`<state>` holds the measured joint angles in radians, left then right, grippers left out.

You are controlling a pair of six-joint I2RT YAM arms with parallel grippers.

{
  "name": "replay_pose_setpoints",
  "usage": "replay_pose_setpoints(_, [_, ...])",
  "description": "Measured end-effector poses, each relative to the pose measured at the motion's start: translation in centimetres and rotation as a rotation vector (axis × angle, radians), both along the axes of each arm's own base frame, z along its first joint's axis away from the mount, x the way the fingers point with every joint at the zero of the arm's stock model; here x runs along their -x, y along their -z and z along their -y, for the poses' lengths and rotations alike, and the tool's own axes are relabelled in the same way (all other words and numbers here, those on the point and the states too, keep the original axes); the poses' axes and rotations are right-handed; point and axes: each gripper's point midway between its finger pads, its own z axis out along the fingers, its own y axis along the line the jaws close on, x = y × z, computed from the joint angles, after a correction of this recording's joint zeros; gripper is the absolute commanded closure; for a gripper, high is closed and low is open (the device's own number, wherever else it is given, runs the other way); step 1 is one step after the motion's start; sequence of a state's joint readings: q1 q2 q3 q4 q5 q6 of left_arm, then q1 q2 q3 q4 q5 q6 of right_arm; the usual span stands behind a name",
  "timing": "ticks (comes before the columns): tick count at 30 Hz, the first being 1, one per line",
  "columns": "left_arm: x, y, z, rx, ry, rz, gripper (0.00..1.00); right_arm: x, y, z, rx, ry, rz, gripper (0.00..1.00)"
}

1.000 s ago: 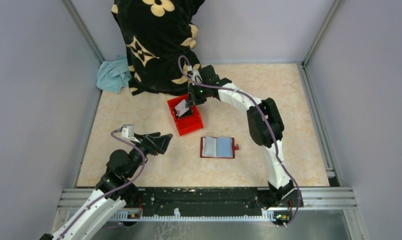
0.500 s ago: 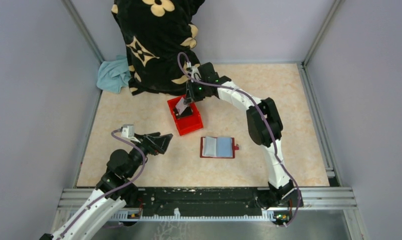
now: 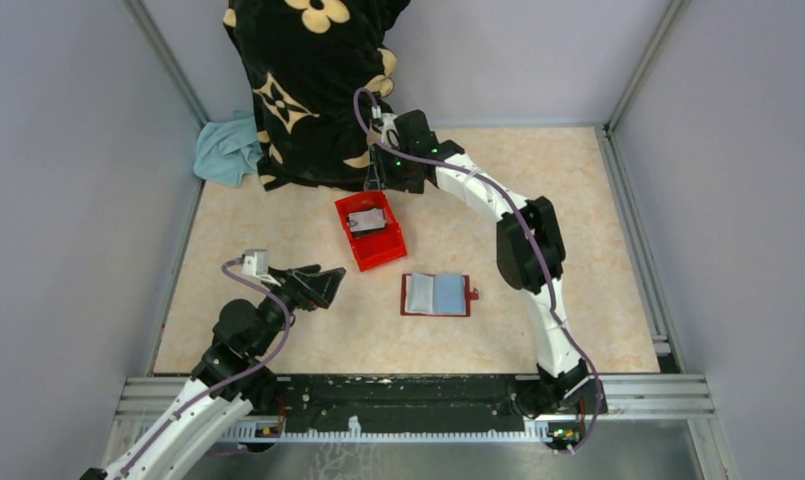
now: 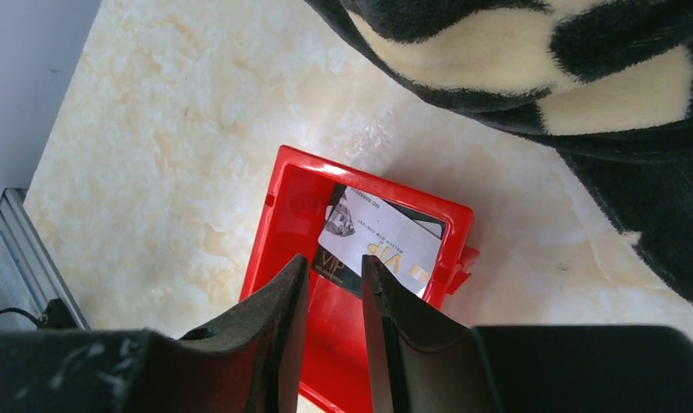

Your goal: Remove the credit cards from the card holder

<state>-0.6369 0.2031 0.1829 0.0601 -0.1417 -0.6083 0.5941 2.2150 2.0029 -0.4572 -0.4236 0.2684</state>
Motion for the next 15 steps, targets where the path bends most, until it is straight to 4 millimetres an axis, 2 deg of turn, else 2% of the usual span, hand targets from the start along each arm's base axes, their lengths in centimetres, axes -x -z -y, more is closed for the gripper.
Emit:
replay_pose_setpoints(3, [0.0,-0.1,0.0,0.001,0.0,0.002,0.05,0.2,0.6,0.3,0.02,0.005,0.006,0.79])
replay_pose_setpoints(7, [0.1,0.1,0.0,-0.006,0.0,-0.007,0.05,1.7,2.5,1.1,0.066,0.009,-0.013,1.0])
replay_pose_setpoints(12, [0.2,-0.5,-0.2,-0.009,-0.002,-0.012,0.05,3.9,5.1,1.8,0.115,0.009,-0.042,1.0])
replay_pose_setpoints(15, [0.1,-0.2,-0.3,-0.015,-0.009,-0.028,0.05,5.1,7.0,1.9,0.163,0.007,-0.049,1.0])
